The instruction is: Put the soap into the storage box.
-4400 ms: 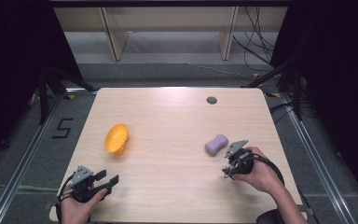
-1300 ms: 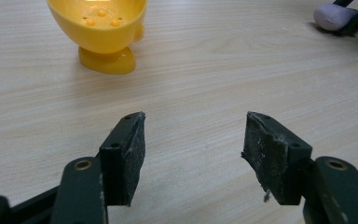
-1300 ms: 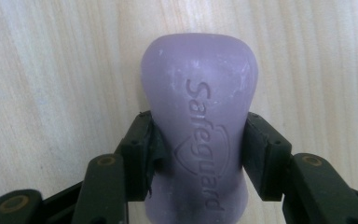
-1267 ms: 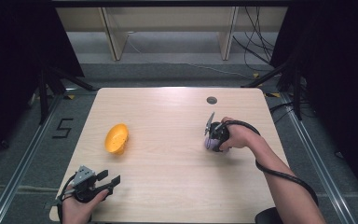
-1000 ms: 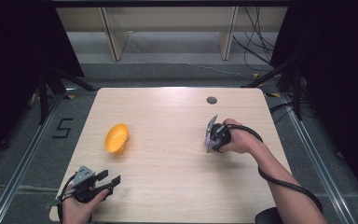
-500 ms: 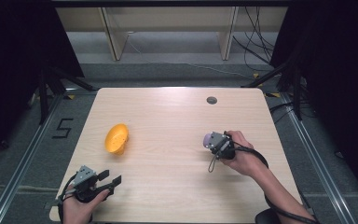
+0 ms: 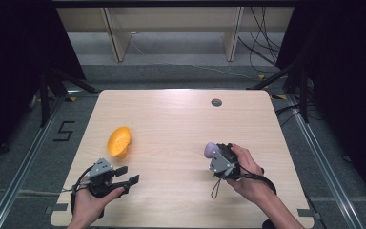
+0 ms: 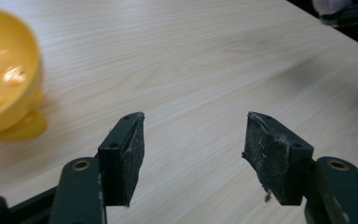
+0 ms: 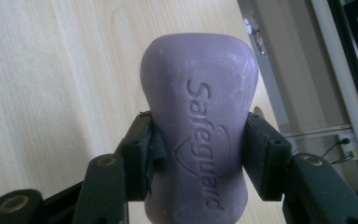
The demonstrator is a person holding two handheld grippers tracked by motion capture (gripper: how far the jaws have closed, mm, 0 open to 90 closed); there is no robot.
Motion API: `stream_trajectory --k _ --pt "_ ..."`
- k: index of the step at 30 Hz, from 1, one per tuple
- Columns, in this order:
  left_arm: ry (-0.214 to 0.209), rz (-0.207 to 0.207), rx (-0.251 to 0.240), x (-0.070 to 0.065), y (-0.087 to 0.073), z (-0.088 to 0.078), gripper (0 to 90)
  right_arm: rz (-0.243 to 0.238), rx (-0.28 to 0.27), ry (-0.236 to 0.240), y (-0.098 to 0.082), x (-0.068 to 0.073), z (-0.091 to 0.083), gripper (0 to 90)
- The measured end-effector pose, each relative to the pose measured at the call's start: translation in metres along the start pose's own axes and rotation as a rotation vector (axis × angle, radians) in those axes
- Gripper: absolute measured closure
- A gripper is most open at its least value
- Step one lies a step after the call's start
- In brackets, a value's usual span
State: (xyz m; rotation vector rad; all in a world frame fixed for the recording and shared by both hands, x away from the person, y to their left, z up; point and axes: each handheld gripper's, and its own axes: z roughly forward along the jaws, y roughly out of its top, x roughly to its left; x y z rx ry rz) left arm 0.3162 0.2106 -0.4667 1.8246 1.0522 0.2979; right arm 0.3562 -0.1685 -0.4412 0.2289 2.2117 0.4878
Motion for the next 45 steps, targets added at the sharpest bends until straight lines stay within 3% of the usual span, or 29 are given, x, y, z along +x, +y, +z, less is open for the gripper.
stream_trajectory --k 3,8,10,12,14,15,16,18,20,22,24,25,28,32,36,39,41,45 --pt "-0.061 0.043 0.019 -0.014 0.023 0.008 37.0 -0.04 -0.012 -0.006 0.002 0.004 -0.006 50.6" --pt "-0.141 0.092 0.037 -0.034 0.051 0.023 36.7 -0.048 -0.024 -0.035 0.004 0.012 -0.017 50.6" --pt "-0.179 0.111 0.066 -0.045 0.064 0.032 36.6 -0.038 -0.028 -0.042 0.005 0.015 -0.02 50.6" --pt "-0.213 0.125 0.08 -0.054 0.073 0.04 36.7 -0.074 -0.04 -0.057 0.005 0.015 -0.022 50.6" --pt "-0.248 0.143 0.088 -0.063 0.082 0.05 36.8 -0.059 -0.051 -0.059 0.007 0.018 -0.024 50.6" --pt "-0.255 0.137 0.096 -0.069 0.086 0.054 37.4 -0.104 -0.042 -0.068 0.007 0.017 -0.025 50.6" --pt "-0.272 0.144 0.101 -0.073 0.09 0.059 37.8 -0.095 -0.059 -0.072 0.008 0.018 -0.023 50.6" --pt "-0.319 0.119 0.101 -0.083 0.096 0.07 38.2 -0.082 -0.062 -0.071 0.01 0.021 -0.024 50.6" --pt "-0.326 0.117 0.11 -0.09 0.1 0.08 38.4 -0.103 -0.063 -0.071 0.01 0.02 -0.024 50.6" --pt "-0.348 0.115 0.122 -0.094 0.103 0.089 38.9 -0.095 -0.07 -0.071 0.011 0.021 -0.025 50.6" --pt "-0.36 0.079 0.135 -0.099 0.104 0.095 39.3 -0.083 -0.074 -0.072 0.012 0.022 -0.026 50.6" --pt "-0.367 0.071 0.134 -0.101 0.105 0.098 39.5 -0.109 -0.082 -0.072 0.013 0.02 -0.026 50.6" --pt "-0.371 0.063 0.137 -0.106 0.107 0.105 39.9 -0.113 -0.099 -0.076 0.015 0.021 -0.026 50.6" --pt "-0.366 0.043 0.139 -0.107 0.109 0.113 40.8 -0.114 -0.105 -0.072 0.017 0.023 -0.027 50.6" --pt "-0.399 -0.002 0.148 -0.106 0.108 0.119 43.7 -0.125 -0.113 -0.082 0.019 0.022 -0.027 50.6" --pt "-0.394 -0.017 0.154 -0.106 0.107 0.123 45.5 -0.122 -0.114 -0.078 0.019 0.022 -0.027 50.6" --pt "-0.398 -0.016 0.157 -0.106 0.108 0.125 46.4 -0.101 -0.111 -0.086 0.02 0.023 -0.028 50.6" --pt "-0.395 -0.023 0.164 -0.106 0.108 0.128 48.3 -0.111 -0.111 -0.087 0.021 0.023 -0.028 50.6"
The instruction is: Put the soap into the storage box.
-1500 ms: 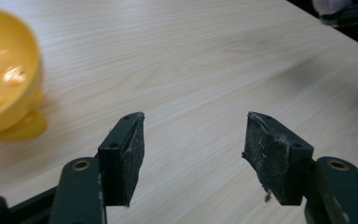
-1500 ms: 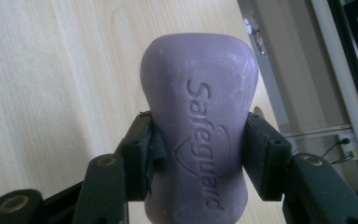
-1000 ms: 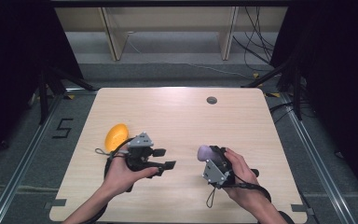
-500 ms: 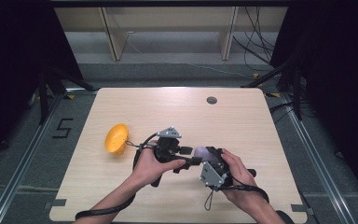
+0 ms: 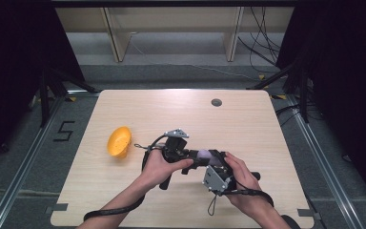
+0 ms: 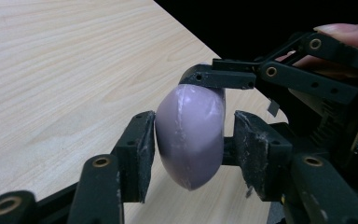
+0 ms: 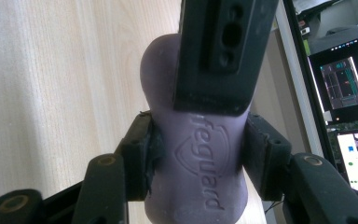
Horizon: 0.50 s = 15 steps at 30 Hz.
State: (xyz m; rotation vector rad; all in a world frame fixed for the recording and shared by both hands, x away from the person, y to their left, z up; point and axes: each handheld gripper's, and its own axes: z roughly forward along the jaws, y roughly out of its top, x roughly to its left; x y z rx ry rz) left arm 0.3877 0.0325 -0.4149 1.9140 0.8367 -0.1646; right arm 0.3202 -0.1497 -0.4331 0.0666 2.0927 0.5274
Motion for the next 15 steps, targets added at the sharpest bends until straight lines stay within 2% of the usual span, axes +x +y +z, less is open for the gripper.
stream_trajectory --k 1,2,3,4,5,6,12,13,14,15 --pt "-0.009 0.005 0.004 0.0006 0.0004 0.0006 48.7 0.029 0.011 0.002 0.0 0.0019 -0.0007 50.6" --pt "-0.008 0.008 0.007 0.0008 0.0007 0.0012 48.9 0.037 0.013 0.003 0.0005 0.0022 -0.001 50.6" --pt "-0.01 0.006 0.01 0.0006 0.0009 0.0021 49.2 -0.01 -0.005 0.001 -0.0006 -0.0003 0.0001 50.6" --pt "-0.009 0.0 0.011 0.0003 0.001 0.0028 49.4 0.0 0.029 0.013 -0.0004 0.0003 -0.0023 50.6" --pt "-0.01 0.0 0.011 -0.0001 0.0012 0.0038 49.7 -0.013 0.023 0.01 -0.0004 -0.0005 -0.002 50.6" --pt "-0.013 -0.001 0.01 -0.0001 0.0013 0.0044 50.1 0.006 0.028 0.01 0.0001 0.0006 -0.0028 50.6" --pt "-0.027 -0.011 0.02 0.0016 0.0017 0.0075 52.8 -0.006 0.016 0.004 0.001 -0.0008 -0.0035 50.6" --pt "-0.028 -0.016 0.02 0.0018 0.0017 0.0078 53.0 -0.056 -0.003 -0.001 0.0015 -0.0035 -0.0026 50.6" --pt "-0.032 -0.015 0.022 0.0021 0.0019 0.008 53.0 -0.056 -0.003 -0.001 0.0015 -0.0035 -0.0026 50.6" --pt "-0.031 -0.014 0.023 0.0021 0.0019 0.008 53.0 -0.01 0.016 0.002 0.001 -0.0007 -0.0036 50.6"
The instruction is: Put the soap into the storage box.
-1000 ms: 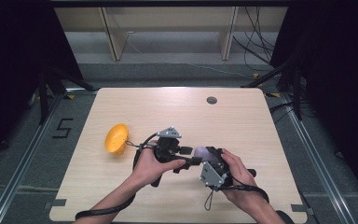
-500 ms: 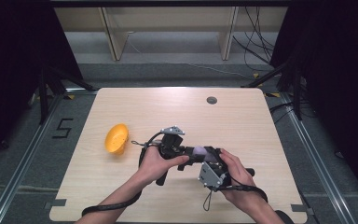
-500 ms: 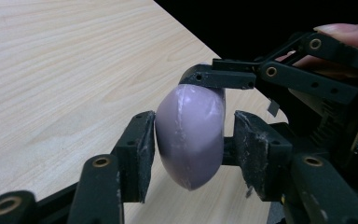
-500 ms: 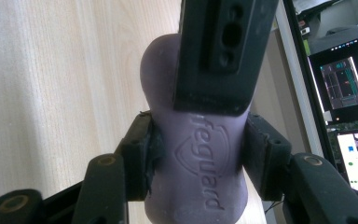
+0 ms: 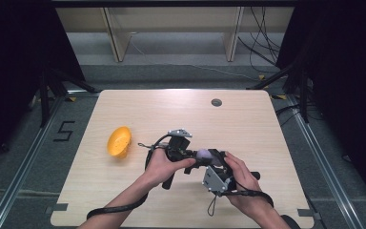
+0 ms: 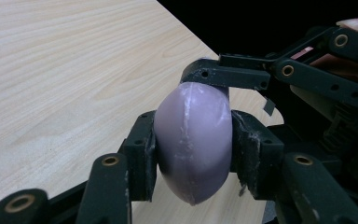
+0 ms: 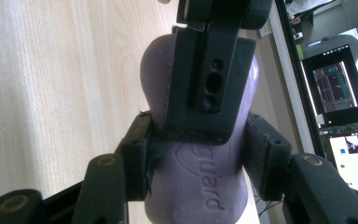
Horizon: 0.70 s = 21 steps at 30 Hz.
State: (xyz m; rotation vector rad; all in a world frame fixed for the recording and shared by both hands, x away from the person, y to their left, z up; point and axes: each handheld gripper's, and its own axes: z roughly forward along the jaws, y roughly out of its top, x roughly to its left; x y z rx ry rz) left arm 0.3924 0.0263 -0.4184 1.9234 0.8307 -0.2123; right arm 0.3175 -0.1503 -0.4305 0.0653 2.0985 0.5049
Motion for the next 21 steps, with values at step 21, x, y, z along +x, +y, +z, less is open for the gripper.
stream_trajectory --k 21 --pt "0.043 0.047 -0.036 -0.0091 0.0021 -0.0081 58.7 0.002 -0.06 -0.036 0.0018 -0.0035 0.0017 49.9"
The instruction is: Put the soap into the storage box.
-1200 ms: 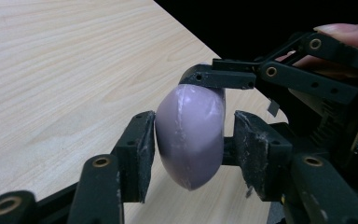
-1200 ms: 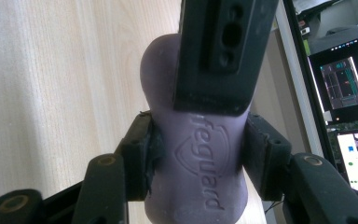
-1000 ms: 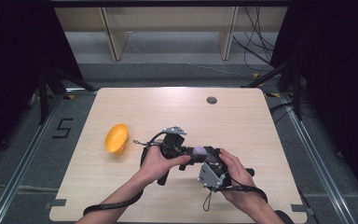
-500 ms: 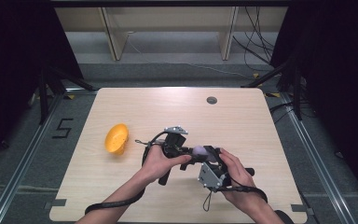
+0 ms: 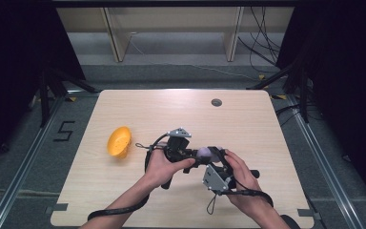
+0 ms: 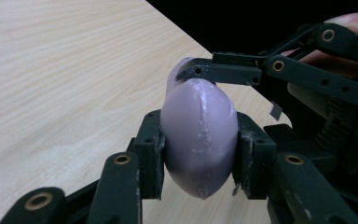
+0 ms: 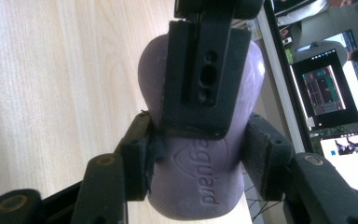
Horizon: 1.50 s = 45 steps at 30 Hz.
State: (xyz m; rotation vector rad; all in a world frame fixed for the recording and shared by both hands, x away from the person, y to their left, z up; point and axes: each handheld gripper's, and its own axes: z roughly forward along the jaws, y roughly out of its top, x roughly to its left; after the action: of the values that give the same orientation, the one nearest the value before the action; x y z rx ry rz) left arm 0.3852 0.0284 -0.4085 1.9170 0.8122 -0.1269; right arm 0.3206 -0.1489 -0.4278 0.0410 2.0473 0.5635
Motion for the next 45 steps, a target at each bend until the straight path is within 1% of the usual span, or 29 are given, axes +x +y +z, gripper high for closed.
stream_trajectory --k 1,2,3,5,6,7,8,9,10,12,13,15,16,17,18,19,20,21,22,24,26,31,33,35,37,38,41,44,45 --pt "0.01 -0.004 -0.005 -0.001 0.0 0.0 58.7 0.0 0.0 0.0 0.0 0.0 0.0 49.9" --pt "0.003 0.006 -0.01 -0.001 0.0 0.0 58.7 -0.025 -0.01 -0.001 0.0 -0.002 0.0 49.4" --pt "0.015 -0.002 -0.021 -0.002 0.0 0.0 58.7 0.022 -0.004 -0.008 -0.001 0.001 0.0 47.4" --pt "0.018 0.011 -0.027 -0.003 0.001 -0.001 58.7 0.018 -0.008 -0.007 -0.001 0.001 0.001 41.7" --pt "0.029 0.003 -0.032 -0.004 0.001 -0.001 58.7 0.017 -0.011 -0.012 -0.001 0.001 0.001 39.9" --pt "0.028 0.015 -0.034 -0.004 0.001 -0.001 58.8 0.039 0.003 -0.028 0.0 0.002 0.0 37.6" --pt "0.025 0.014 -0.038 -0.004 0.002 -0.001 58.8 0.039 0.003 -0.028 0.0 0.002 0.0 37.6" --pt "0.043 0.007 -0.046 -0.005 0.002 -0.001 58.8 0.027 0.014 -0.026 -0.001 0.001 0.0 36.6" --pt "0.037 0.013 -0.037 -0.004 0.002 -0.002 58.8 0.017 0.02 -0.028 -0.001 -0.001 0.0 36.4" --pt "0.056 0.006 -0.052 -0.004 0.002 -0.003 58.8 0.032 0.031 -0.04 -0.001 0.0 -0.001 34.7" --pt "0.054 0.012 -0.049 -0.003 0.003 -0.004 58.8 0.012 0.023 -0.04 -0.001 -0.001 -0.001 33.9" --pt "0.067 0.004 -0.056 -0.003 0.003 -0.005 58.8 0.03 0.012 -0.046 -0.001 0.0 -0.001 33.2" --pt "0.063 0.009 -0.056 -0.002 0.003 -0.006 58.8 0.023 0.011 -0.048 -0.001 0.0 -0.001 33.0" --pt "0.068 0.008 -0.072 -0.001 0.002 -0.006 58.8 -0.017 0.004 -0.053 -0.001 -0.002 -0.001 32.6" --pt "0.081 0.009 -0.073 -0.001 0.003 -0.008 58.8 0.008 0.016 -0.056 -0.001 0.0 -0.002 32.6" --pt "0.075 0.017 -0.078 -0.001 0.003 -0.009 58.8 0.003 0.022 -0.059 -0.001 0.0 -0.002 32.5" --pt "0.082 0.018 -0.089 -0.001 0.003 -0.01 58.8 -0.04 0.019 -0.07 -0.002 -0.003 -0.003 32.3" --pt "0.088 0.015 -0.085 0.0 0.003 -0.011 58.8 -0.04 0.019 -0.07 -0.002 -0.003 -0.003 32.3" --pt "0.101 0.024 -0.095 0.0 0.003 -0.013 58.8 -0.07 0.016 -0.076 -0.002 -0.005 -0.004 32.3" --pt "0.114 0.014 -0.106 0.0 0.003 -0.016 58.8 -0.072 0.019 -0.079 -0.003 -0.006 -0.006 32.3" --pt "0.118 0.032 -0.114 0.002 0.003 -0.019 58.8 -0.06 0.016 -0.077 -0.005 -0.007 -0.007 32.2" --pt "0.162 0.032 -0.13 0.002 0.0 -0.026 58.8 -0.014 0.019 -0.083 -0.009 -0.007 -0.012 32.5" --pt "0.165 0.056 -0.14 0.005 -0.002 -0.029 58.8 0.014 0.021 -0.076 -0.011 -0.007 -0.012 32.7" --pt "0.188 0.039 -0.148 0.004 -0.004 -0.032 58.8 0.035 0.023 -0.076 -0.014 -0.008 -0.013 34.1" --pt "0.201 0.039 -0.147 0.005 -0.005 -0.035 58.8 0.088 0.014 -0.084 -0.015 -0.007 -0.016 35.0" --pt "0.204 0.052 -0.15 0.006 -0.006 -0.037 58.8 0.118 0.018 -0.085 -0.016 -0.007 -0.017 35.0" --pt "0.232 0.05 -0.148 0.005 -0.009 -0.042 58.8 0.135 0.024 -0.092 -0.019 -0.008 -0.017 35.0" --pt "0.244 0.051 -0.157 0.006 -0.011 -0.047 58.8 0.112 0.018 -0.094 -0.021 -0.009 -0.018 35.9" --pt "0.25 0.065 -0.157 0.006 -0.012 -0.048 58.8 0.13 0.022 -0.097 -0.021 -0.008 -0.018 36.1"
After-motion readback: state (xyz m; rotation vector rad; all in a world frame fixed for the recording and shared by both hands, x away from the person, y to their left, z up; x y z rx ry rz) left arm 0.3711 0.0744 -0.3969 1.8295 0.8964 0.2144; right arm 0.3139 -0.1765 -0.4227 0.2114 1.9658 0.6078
